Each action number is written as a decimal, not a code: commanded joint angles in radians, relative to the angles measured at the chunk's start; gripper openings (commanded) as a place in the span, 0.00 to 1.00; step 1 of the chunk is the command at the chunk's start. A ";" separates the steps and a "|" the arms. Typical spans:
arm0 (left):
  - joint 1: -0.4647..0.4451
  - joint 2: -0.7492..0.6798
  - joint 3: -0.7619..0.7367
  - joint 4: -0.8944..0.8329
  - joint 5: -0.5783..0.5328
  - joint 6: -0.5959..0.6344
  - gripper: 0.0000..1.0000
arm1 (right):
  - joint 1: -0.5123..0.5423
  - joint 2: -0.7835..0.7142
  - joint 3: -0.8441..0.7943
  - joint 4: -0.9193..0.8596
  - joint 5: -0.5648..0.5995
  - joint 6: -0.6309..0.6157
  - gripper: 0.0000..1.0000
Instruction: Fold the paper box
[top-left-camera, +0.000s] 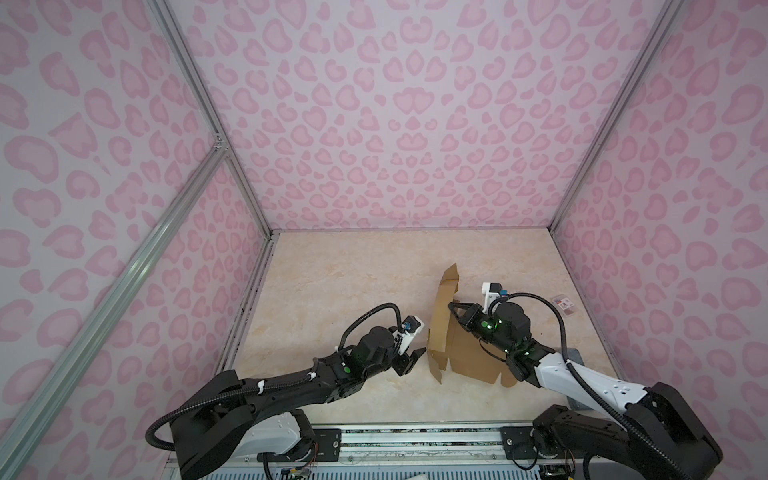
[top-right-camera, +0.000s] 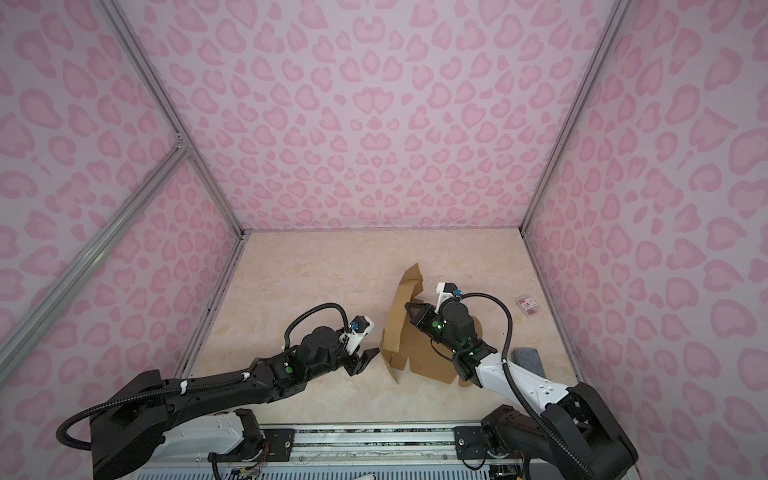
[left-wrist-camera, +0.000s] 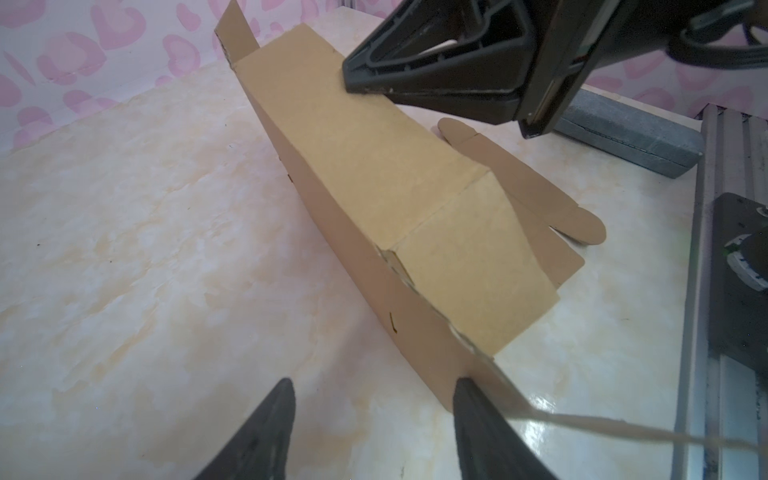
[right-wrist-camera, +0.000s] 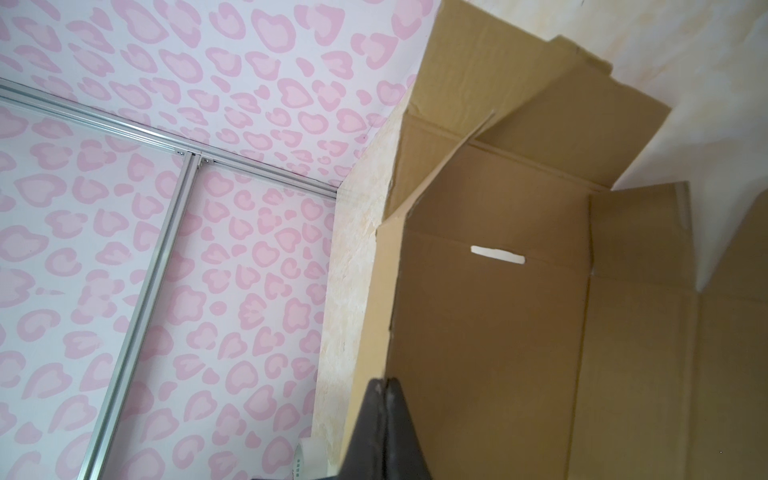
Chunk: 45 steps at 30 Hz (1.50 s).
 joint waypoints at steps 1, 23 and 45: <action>-0.009 -0.007 0.012 -0.014 0.002 -0.009 0.64 | 0.002 -0.007 -0.007 -0.001 0.013 -0.008 0.00; -0.034 -0.038 0.029 -0.061 0.010 -0.048 0.65 | -0.004 -0.017 -0.009 -0.003 -0.018 0.009 0.00; -0.054 0.071 0.078 0.019 0.118 -0.066 0.66 | -0.005 -0.073 -0.036 -0.026 0.015 -0.012 0.00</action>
